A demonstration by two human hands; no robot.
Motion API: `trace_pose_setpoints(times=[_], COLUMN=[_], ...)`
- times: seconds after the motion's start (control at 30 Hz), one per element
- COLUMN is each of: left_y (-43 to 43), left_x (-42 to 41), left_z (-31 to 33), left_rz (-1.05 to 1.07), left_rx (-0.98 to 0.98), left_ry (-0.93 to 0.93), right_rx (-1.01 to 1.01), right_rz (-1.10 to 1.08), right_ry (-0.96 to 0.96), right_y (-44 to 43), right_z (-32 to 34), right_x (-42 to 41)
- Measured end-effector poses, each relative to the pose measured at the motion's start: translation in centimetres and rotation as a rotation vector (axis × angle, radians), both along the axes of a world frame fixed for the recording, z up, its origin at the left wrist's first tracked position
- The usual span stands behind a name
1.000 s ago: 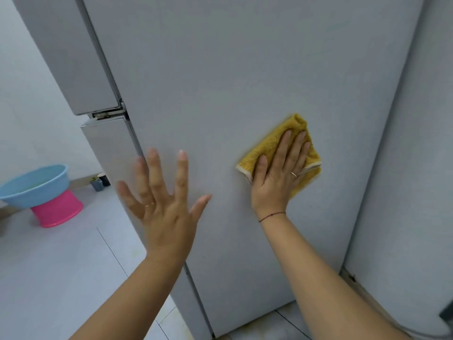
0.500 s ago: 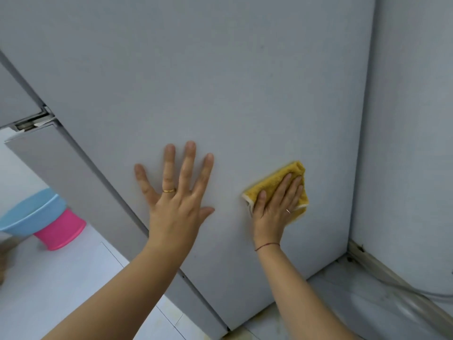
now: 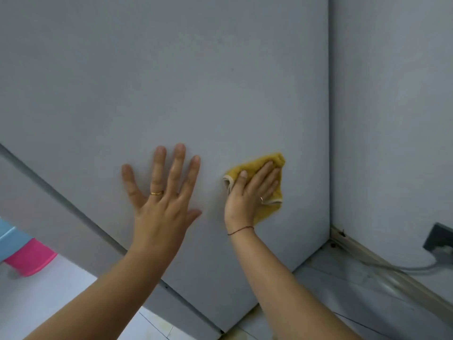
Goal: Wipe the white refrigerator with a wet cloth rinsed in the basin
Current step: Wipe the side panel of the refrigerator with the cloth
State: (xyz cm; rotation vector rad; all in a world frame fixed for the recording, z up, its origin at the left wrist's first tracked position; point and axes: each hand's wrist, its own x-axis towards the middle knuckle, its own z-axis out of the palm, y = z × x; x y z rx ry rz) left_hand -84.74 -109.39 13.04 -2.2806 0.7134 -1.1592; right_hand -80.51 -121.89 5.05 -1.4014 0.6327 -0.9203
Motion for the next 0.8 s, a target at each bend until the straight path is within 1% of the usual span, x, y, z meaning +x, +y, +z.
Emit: trace_pose_setpoints(times=[0.07, 0.13, 0.2, 0.3, 0.5, 0.73, 0.8], left_y=[-0.9, -1.8, -2.7, -3.6, -5.2, -6.6, -6.7], left_x=[0.3, 0.7, 1.1, 1.3, 1.4, 2.0, 2.1], left_z=[-0.1, -0.4, -0.9, -1.7, -3.2, -5.3, -5.3], left_rz=[-0.012, -0.012, -0.009, -0.023, -0.022, -0.051, -0.065], left_rx=[0.031, 0.058, 0.068, 0.032, -0.040, -0.014, -0.015], left_ry=[0.008, 0.005, 0.001, -0.006, -0.007, -0.002, -0.011], right_rx=[-0.132, -0.301, -0.449, -0.544, -0.412, -0.252, -0.169], right_rz=[-0.011, -0.047, -0.095, -0.142, -0.188, -0.107, -0.091], right_ry=[-0.063, -0.091, -0.100, -0.081, -0.055, -0.059, -0.042], right_y=[-0.7, -2.2, -4.0, -5.8, -7.6, -9.1, -9.7], right_z=[2.8, 4.3, 4.3, 2.6, -3.1, -9.4, -11.4], right_x=[0.2, 0.5, 1.0, 1.5, 2.7, 2.7, 2.7])
